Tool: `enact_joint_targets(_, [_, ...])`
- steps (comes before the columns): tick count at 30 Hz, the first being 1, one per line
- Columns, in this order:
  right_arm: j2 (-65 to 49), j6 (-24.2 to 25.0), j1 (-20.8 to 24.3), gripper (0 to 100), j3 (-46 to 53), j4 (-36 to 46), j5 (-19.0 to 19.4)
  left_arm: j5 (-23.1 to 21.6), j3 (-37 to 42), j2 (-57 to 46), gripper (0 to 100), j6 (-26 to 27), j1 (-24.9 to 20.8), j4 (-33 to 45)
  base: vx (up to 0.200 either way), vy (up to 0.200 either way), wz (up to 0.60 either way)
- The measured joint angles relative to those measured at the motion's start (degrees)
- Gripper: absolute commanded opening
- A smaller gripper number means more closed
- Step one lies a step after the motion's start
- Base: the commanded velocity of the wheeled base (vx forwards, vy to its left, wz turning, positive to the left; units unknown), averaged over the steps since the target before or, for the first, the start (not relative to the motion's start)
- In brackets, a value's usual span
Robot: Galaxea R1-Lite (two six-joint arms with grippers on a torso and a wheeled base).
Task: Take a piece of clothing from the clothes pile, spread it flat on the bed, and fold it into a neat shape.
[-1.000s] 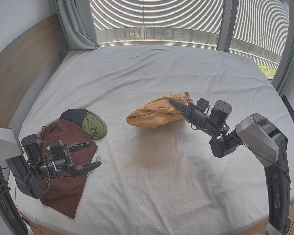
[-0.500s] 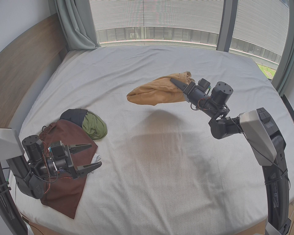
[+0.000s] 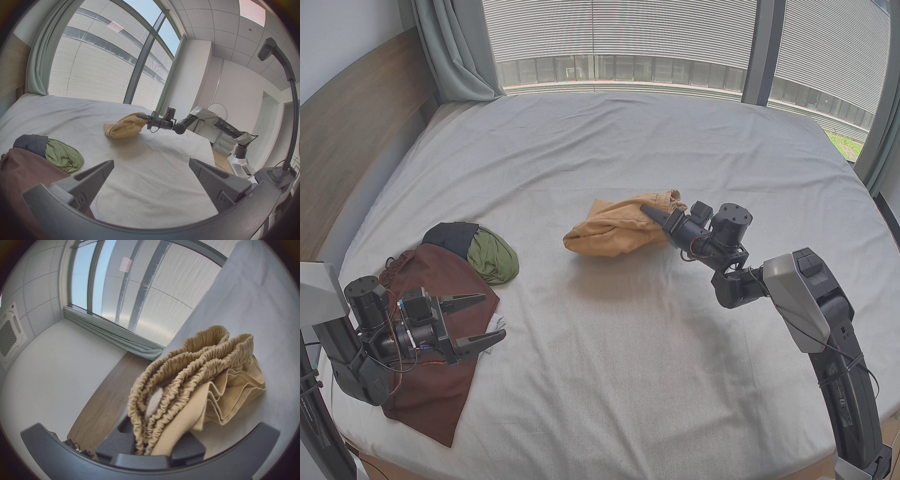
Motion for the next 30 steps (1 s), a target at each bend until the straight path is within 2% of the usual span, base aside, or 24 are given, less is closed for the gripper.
enact_joint_targets(15, [-3.2, -0.3, 0.4, 0, 21.9, -8.6, -0.9, -0.2, 0.0, -0.1, 100, 0.0, 0.2, 0.0, 0.000, 0.000, 0.00])
enact_joint_targets(19, [-2.6, -0.3, 0.5, 0, 23.5, -9.9, -2.5, -0.2, 0.0, -0.1, 100, 0.0, 0.1, 0.0, 0.000, 0.000, 0.00])
enact_joint_targets(30, [-0.5, -0.3, 0.4, 0, 23.8, -11.2, -3.5, -0.2, -0.2, -0.1, 100, 0.0, 0.0, 0.0, 0.000, 0.000, 0.00])
